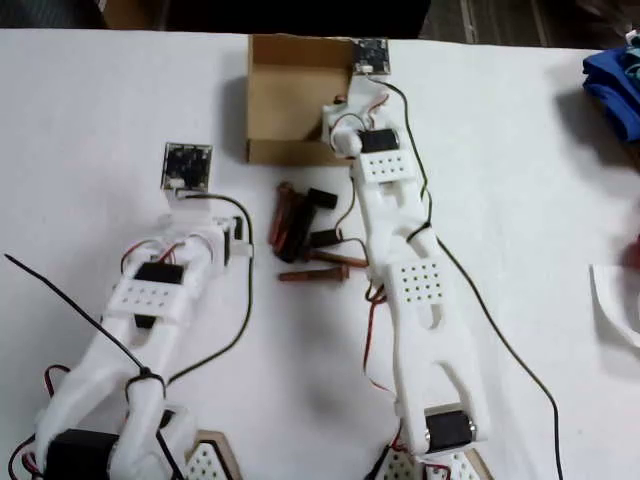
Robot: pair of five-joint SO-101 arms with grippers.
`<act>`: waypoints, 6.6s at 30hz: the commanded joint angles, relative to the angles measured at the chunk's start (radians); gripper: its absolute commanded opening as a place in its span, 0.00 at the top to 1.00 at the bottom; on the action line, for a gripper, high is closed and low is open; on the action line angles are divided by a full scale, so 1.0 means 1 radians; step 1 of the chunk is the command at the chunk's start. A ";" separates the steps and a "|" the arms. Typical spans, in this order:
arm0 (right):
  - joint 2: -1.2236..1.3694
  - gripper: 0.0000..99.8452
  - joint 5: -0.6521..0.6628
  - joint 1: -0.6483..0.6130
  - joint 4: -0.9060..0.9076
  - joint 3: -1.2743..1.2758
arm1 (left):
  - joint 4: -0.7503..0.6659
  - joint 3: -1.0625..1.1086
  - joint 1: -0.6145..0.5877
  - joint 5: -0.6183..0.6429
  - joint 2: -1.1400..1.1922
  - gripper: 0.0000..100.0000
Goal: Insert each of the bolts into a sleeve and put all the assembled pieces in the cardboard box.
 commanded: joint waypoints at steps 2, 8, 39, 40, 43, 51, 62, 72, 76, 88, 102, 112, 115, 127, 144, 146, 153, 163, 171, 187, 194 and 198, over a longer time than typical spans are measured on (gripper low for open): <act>-0.019 0.98 0.008 -0.001 -0.027 -0.044 | -0.008 -0.004 -0.012 -0.006 -0.040 0.82; -0.019 0.84 0.009 -0.002 -0.027 -0.046 | -0.008 -0.004 -0.012 -0.006 -0.040 0.82; -0.473 0.93 0.008 0.105 0.944 -0.273 | -0.015 0.012 -0.012 -0.006 -0.041 0.82; -0.484 0.93 0.003 0.116 0.943 -0.235 | -0.015 0.010 -0.012 -0.006 -0.041 0.82; -0.476 0.93 -0.002 0.127 0.934 -0.117 | -0.015 0.004 -0.012 -0.006 -0.041 0.82; -0.206 0.93 0.021 0.254 0.535 -0.018 | 0.012 -0.010 -0.012 -0.005 -0.038 0.82; -0.044 0.93 0.144 0.223 0.229 -0.011 | 0.011 0.005 -0.012 -0.005 -0.040 0.82; -0.047 0.93 0.144 0.127 0.417 -0.095 | 0.006 0.004 -0.012 -0.005 -0.040 0.82; -0.048 0.93 0.144 0.102 0.481 -0.127 | 0.006 0.001 -0.040 -0.003 -0.040 0.82; -0.068 0.92 0.144 0.183 0.697 -0.353 | 0.006 -0.001 -0.069 0.000 -0.041 0.82; -0.386 0.92 0.117 0.130 0.944 -0.255 | 0.006 0.001 -0.066 -0.002 -0.041 0.82; -0.881 0.92 0.043 0.028 0.940 0.397 | 0.006 0.002 -0.066 -0.003 -0.041 0.82; -1.003 0.92 0.078 0.054 0.940 0.516 | 0.006 0.004 -0.066 -0.003 -0.041 0.82; -1.531 0.92 0.180 -0.108 0.530 1.310 | 0.006 0.005 -0.064 -0.003 -0.040 0.82; -1.190 0.91 0.333 -0.145 -0.036 1.603 | 0.006 0.007 -0.064 -0.003 -0.040 0.82; -1.107 0.88 0.333 -0.170 0.036 1.502 | 0.006 0.007 -0.064 -0.003 -0.040 0.82; -0.970 0.79 0.407 -0.197 0.225 1.274 | 0.006 0.007 -0.064 -0.005 -0.040 0.82; -0.960 0.79 0.898 -0.197 0.340 1.234 | 0.006 0.005 -0.064 -0.005 -0.040 0.82; -0.944 0.79 1.049 -0.196 0.340 1.243 | 0.006 0.005 -0.064 -0.005 -0.040 0.82; -0.809 0.79 1.117 -0.194 0.378 1.237 | 0.006 0.005 -0.064 -0.005 -0.040 0.82; -0.814 0.79 1.181 -0.194 0.430 1.235 | 0.006 0.005 -0.064 -0.005 -0.040 0.82; -0.809 0.79 1.181 -0.199 0.429 1.235 | 0.006 0.005 -0.064 -0.005 -0.040 0.82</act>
